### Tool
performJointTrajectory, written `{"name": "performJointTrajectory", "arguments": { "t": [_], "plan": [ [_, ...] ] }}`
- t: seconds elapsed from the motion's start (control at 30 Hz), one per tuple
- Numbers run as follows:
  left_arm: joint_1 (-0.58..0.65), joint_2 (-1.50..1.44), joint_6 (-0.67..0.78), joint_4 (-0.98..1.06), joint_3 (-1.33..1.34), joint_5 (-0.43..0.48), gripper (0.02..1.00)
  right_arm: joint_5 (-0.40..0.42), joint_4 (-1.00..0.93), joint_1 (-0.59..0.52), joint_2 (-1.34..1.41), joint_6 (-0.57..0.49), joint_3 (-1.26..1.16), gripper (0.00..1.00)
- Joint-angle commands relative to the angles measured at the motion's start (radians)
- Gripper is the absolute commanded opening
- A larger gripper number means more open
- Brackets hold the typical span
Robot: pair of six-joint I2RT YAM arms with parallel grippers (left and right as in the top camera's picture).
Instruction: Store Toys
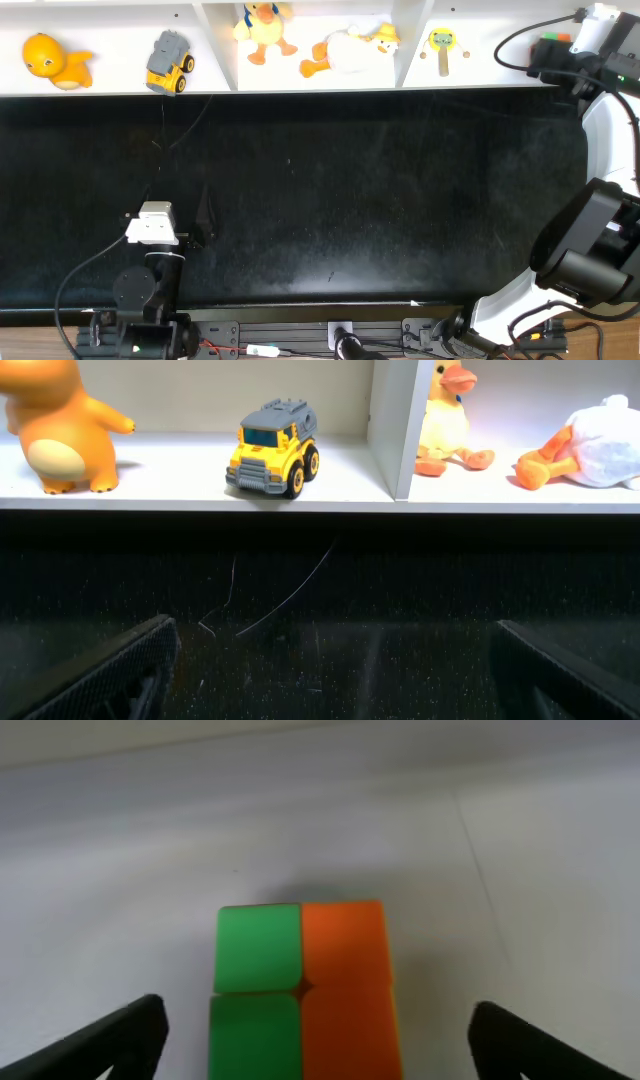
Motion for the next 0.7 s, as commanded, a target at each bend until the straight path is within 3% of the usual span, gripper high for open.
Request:
{"name": "performJointTrajectory", "arguments": {
  "t": [0.03, 0.17, 0.4, 0.57, 0.7],
  "plan": [
    [-0.005, -0.012, 0.022, -0.002, -0.003, -0.005, 0.998, 0.051, -0.05, 0.013, -0.074, 0.002, 0.007, 0.998],
    [-0.005, -0.012, 0.022, -0.002, -0.003, -0.005, 0.998, 0.157, -0.038, 0.018, -0.191, 0.002, -0.119, 0.993],
    [-0.005, -0.012, 0.022, -0.002, -0.003, -0.005, 0.998, 0.197, -0.016, 0.018, -0.471, 0.009, -0.5, 0.998],
    [-0.005, -0.012, 0.022, -0.002, -0.003, -0.005, 0.998, 0.202, 0.054, 0.142, -0.772, 0.122, -0.821, 0.996],
    [-0.005, -0.012, 0.022, -0.002, -0.003, -0.005, 0.998, 0.241, 0.112, 0.293, -0.959, 0.282, -0.984, 0.996]
  ]
}}
